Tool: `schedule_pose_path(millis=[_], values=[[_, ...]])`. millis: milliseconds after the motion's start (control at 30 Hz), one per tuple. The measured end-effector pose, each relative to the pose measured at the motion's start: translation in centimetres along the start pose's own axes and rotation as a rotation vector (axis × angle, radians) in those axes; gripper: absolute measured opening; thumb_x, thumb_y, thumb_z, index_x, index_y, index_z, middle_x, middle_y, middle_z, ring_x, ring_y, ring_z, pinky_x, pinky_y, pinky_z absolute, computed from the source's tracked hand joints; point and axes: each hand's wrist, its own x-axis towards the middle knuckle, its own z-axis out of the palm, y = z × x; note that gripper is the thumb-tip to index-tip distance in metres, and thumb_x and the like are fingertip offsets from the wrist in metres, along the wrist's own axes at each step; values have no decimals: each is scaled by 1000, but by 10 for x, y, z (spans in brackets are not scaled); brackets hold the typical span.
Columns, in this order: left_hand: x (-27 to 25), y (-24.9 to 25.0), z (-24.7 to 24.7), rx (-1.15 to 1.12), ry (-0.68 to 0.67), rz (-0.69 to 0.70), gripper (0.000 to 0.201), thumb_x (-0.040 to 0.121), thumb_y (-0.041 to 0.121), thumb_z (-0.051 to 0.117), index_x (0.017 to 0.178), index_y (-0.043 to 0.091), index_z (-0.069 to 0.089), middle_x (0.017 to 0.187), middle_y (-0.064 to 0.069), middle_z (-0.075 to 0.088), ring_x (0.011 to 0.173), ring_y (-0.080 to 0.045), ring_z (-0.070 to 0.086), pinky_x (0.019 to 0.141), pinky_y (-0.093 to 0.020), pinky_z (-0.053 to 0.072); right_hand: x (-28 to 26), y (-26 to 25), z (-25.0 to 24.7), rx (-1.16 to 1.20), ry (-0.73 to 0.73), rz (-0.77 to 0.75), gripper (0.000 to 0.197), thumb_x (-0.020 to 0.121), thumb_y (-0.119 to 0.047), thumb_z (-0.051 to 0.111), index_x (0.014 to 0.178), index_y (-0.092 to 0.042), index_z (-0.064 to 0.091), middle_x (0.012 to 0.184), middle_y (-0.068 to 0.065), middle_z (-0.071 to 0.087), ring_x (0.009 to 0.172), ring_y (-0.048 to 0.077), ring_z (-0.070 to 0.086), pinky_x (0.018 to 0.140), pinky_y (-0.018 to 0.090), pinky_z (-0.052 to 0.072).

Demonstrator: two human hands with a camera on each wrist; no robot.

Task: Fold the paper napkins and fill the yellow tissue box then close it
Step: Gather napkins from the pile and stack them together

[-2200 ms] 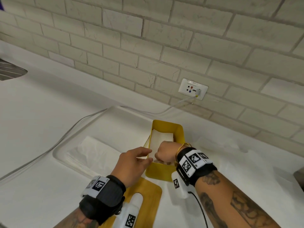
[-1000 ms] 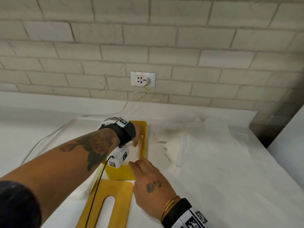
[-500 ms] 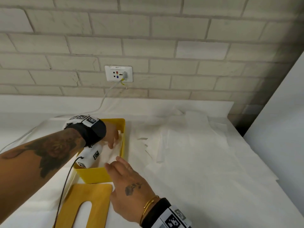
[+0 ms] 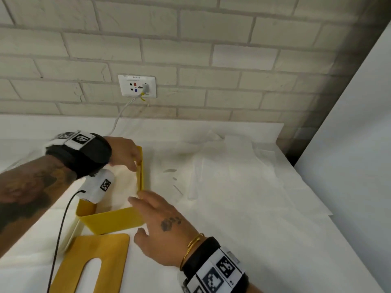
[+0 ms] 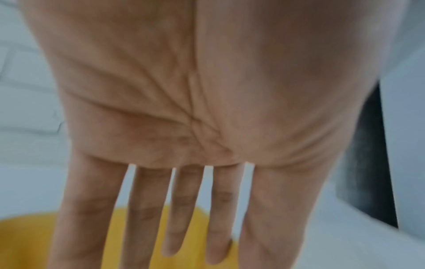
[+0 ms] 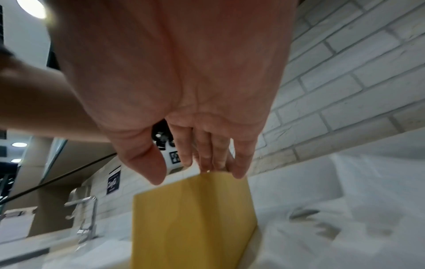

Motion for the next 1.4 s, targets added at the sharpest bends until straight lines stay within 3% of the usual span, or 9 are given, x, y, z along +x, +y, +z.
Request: schedule_pose_path(millis=[100,200,367,467,667,900,1133,1267,1400], values=[[-40,7,-21,-201,292,73,32,94,37,69,125,31,65,116,12,59,111,-15,55,93,-25,38,-23,21,-35,37,90,100,56,102,-22,50,155,-22,34,158,-6,34,141,14,36,118,33,32],[-76,28,-13,-466,435,194,19,89,35,73,107,39,70,102,24,68,96,-6,62,85,-21,41,-52,59,-68,62,207,261,45,100,-24,56,145,-23,49,144,-7,50,125,10,53,109,30,43],[-80,83,71,-667,281,241,12,83,36,80,93,38,73,92,20,73,87,10,66,75,-13,48,-107,121,-94,100,258,621,39,98,-25,60,137,-22,55,134,-3,59,116,12,57,99,26,46],[-68,121,130,-875,93,126,27,82,38,83,104,26,74,94,6,76,85,-9,74,84,-31,61,-132,143,-90,42,179,747,47,97,-30,59,142,-21,49,143,-2,51,131,17,48,109,34,42],[-46,182,178,-1207,96,-56,55,81,28,86,126,7,62,91,-5,79,87,-21,76,94,-42,59,-154,157,-85,78,100,696,47,97,-34,61,141,-20,51,144,-6,48,134,13,43,112,29,37],[-40,214,169,-1227,365,-193,50,82,23,84,126,14,61,82,-2,72,74,-18,66,82,-35,56,-157,166,-87,89,50,591,46,96,-38,60,140,-24,52,142,-6,50,132,13,44,109,27,38],[-72,223,170,-1827,414,3,62,77,-6,76,134,14,61,62,4,47,61,-13,52,67,-24,49,-162,163,-98,458,217,555,44,93,-48,65,133,-36,53,126,-17,59,120,2,55,88,19,43],[-89,221,168,-2121,350,188,70,69,-1,60,135,23,62,98,-17,64,86,-26,69,76,-34,61,-155,162,-99,712,240,533,46,86,-59,66,124,-34,61,116,-13,69,111,6,65,100,34,52],[-92,216,168,-2069,325,308,83,61,0,71,138,28,58,107,-20,65,96,-30,71,80,-38,61,-143,155,-104,1171,84,538,48,88,-49,66,119,-13,70,112,12,76,106,25,72,97,41,54]])
